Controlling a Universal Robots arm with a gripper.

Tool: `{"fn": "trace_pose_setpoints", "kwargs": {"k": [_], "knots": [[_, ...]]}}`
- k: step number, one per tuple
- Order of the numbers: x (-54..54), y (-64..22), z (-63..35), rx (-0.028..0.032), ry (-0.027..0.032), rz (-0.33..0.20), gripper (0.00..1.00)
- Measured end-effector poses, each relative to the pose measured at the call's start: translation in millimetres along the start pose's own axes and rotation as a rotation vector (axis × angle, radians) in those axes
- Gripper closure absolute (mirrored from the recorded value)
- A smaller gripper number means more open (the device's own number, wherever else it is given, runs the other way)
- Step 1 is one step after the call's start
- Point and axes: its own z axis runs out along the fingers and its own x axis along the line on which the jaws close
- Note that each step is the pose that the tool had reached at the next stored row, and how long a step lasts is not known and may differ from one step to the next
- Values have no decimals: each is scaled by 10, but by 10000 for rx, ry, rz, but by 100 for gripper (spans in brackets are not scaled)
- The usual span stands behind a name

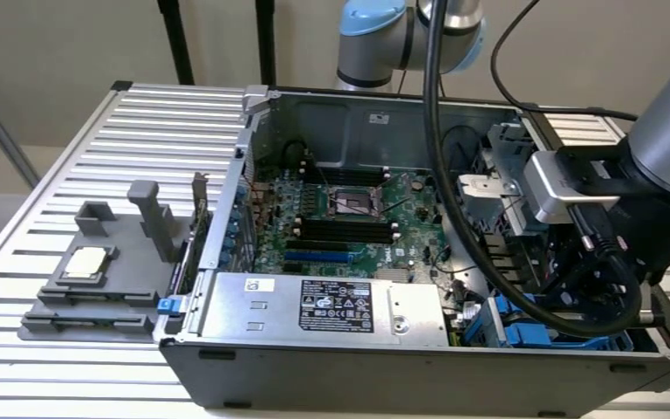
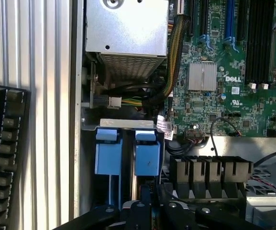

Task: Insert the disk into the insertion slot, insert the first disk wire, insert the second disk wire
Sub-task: 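Insert the second disk wire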

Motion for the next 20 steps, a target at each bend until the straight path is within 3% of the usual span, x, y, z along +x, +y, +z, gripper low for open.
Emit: {"fn": "trace_pose_setpoints", "kwargs": {"k": [4, 5, 6, 8, 12, 14, 20], "knots": [[0, -1, -17, -1, -13, 1, 82], [-1, -2, -40, -2, -12, 1, 82], [-2, -5, -73, -3, -3, 1, 75], [-2, -8, -137, -3, -3, 0, 75], [16, 75, -194, 7, -14, 0, 75], [21, 124, -205, 25, -41, 0, 75], [21, 126, -207, 27, -48, -1, 75]]}}
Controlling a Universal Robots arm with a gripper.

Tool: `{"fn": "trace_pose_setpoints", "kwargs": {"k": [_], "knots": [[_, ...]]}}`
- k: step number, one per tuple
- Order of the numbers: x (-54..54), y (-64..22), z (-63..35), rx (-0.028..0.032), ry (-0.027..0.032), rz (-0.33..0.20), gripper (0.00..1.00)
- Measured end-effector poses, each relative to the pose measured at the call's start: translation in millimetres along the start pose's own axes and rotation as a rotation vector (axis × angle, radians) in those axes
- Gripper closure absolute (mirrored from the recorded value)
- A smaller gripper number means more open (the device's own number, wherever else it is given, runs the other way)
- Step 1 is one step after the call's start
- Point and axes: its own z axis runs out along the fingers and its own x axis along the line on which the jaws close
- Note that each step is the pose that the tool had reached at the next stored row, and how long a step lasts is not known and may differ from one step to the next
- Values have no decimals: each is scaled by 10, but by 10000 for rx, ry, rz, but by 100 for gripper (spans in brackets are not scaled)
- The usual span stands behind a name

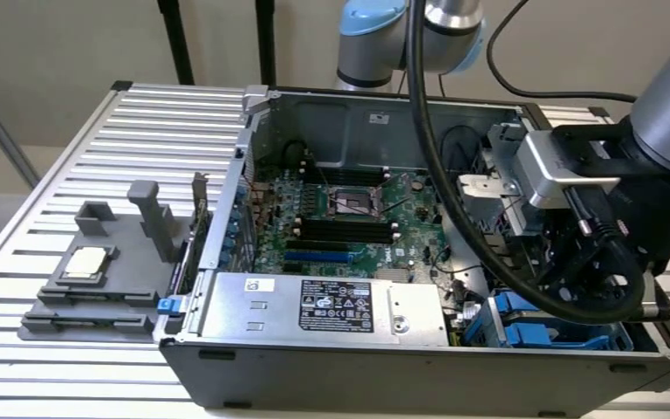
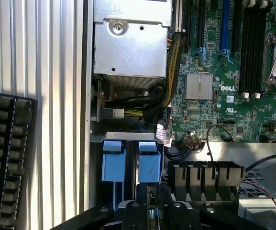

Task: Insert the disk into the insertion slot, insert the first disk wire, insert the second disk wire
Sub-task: 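Insert the second disk wire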

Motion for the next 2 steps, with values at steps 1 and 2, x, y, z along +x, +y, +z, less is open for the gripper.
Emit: {"fn": "trace_pose_setpoints", "kwargs": {"k": [1, 2], "knots": [[0, 0, 0, 0, 0, 0, 75], [0, 0, 0, 0, 0, 0, 75]]}}
